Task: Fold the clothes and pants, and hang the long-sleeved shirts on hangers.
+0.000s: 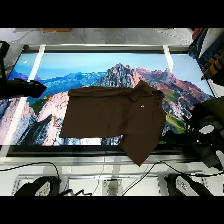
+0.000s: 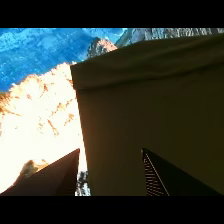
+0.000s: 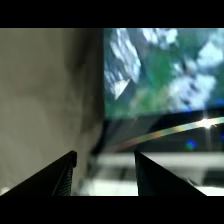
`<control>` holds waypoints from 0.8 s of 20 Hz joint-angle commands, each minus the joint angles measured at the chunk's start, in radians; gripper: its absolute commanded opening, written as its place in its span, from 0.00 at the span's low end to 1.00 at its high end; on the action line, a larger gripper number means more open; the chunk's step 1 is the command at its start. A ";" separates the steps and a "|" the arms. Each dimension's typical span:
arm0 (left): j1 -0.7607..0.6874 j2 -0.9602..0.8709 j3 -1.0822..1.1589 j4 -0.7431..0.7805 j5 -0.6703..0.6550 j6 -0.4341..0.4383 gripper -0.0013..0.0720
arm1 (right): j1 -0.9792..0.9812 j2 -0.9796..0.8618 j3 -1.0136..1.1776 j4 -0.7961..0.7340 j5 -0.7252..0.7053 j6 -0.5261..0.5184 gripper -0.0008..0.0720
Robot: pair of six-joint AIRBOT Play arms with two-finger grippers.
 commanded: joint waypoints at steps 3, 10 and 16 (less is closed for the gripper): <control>0.001 -0.064 -0.014 -0.006 -0.008 -0.001 0.62 | 0.000 -0.095 -0.043 0.218 -0.070 -0.150 0.51; 0.002 -0.158 -0.016 -0.005 -0.008 -0.001 0.62 | 0.000 -0.245 -0.042 0.279 0.016 -0.426 0.49; 0.095 -0.283 -0.019 0.026 -0.088 0.000 0.45 | 0.000 -0.235 -0.039 0.335 0.013 -0.453 0.05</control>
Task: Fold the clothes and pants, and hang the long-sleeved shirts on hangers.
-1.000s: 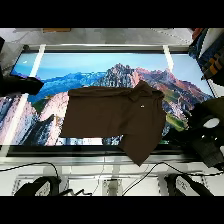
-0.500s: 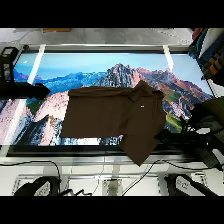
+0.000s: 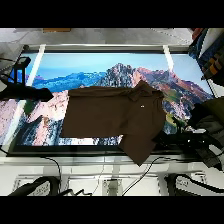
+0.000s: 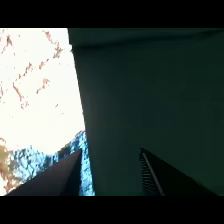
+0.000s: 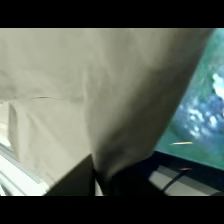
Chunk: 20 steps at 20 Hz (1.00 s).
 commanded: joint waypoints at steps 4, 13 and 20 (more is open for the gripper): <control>0.194 -0.117 -0.105 -0.036 -0.165 0.005 0.45 | 0.000 0.017 0.003 0.078 0.010 -0.032 0.03; 0.327 -0.130 -0.591 -0.299 0.032 0.190 0.79 | 0.000 0.018 0.003 0.086 0.011 -0.032 0.03; 0.288 -0.222 -0.617 -0.389 0.082 0.234 0.43 | 0.000 0.018 0.003 0.113 0.013 -0.031 0.03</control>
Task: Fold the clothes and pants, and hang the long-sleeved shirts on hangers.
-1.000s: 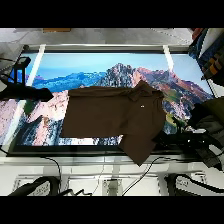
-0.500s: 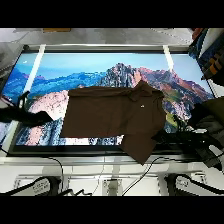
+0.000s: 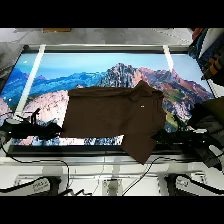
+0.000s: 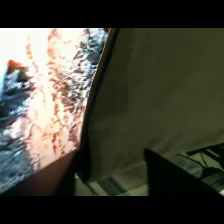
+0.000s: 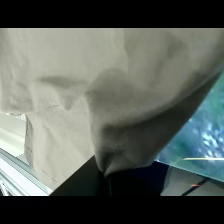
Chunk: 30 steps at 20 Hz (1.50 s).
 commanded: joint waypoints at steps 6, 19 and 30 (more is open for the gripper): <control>-0.037 -0.019 0.034 -0.317 -0.056 0.212 0.03 | 0.000 0.010 0.072 0.090 0.138 -0.022 0.03; -0.037 0.761 0.467 -0.332 0.183 0.221 0.03 | 0.000 0.659 0.644 0.121 0.156 0.190 0.03; -0.038 1.108 0.466 -0.330 0.597 0.220 0.03 | 0.000 0.782 1.115 -0.061 -0.100 0.250 0.02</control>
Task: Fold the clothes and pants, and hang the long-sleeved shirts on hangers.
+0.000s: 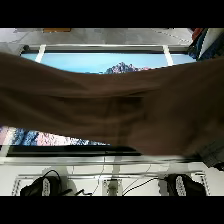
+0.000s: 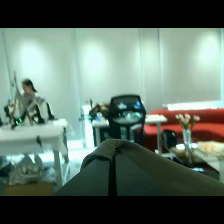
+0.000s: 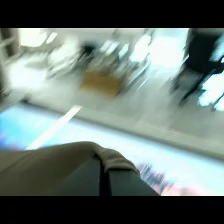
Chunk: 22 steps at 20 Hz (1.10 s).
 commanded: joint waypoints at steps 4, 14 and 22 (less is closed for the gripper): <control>0.000 -0.116 0.000 0.005 -0.123 -0.014 0.03 | 0.000 -0.187 0.063 -0.061 0.019 0.039 0.02; -0.160 -0.956 -0.014 0.005 -0.245 -0.038 0.03 | 0.283 -0.933 0.063 -0.104 0.017 0.093 0.03; -0.242 -1.164 -0.011 -0.002 0.133 -0.037 0.03 | 0.373 -1.184 0.063 -0.175 -0.392 0.093 0.03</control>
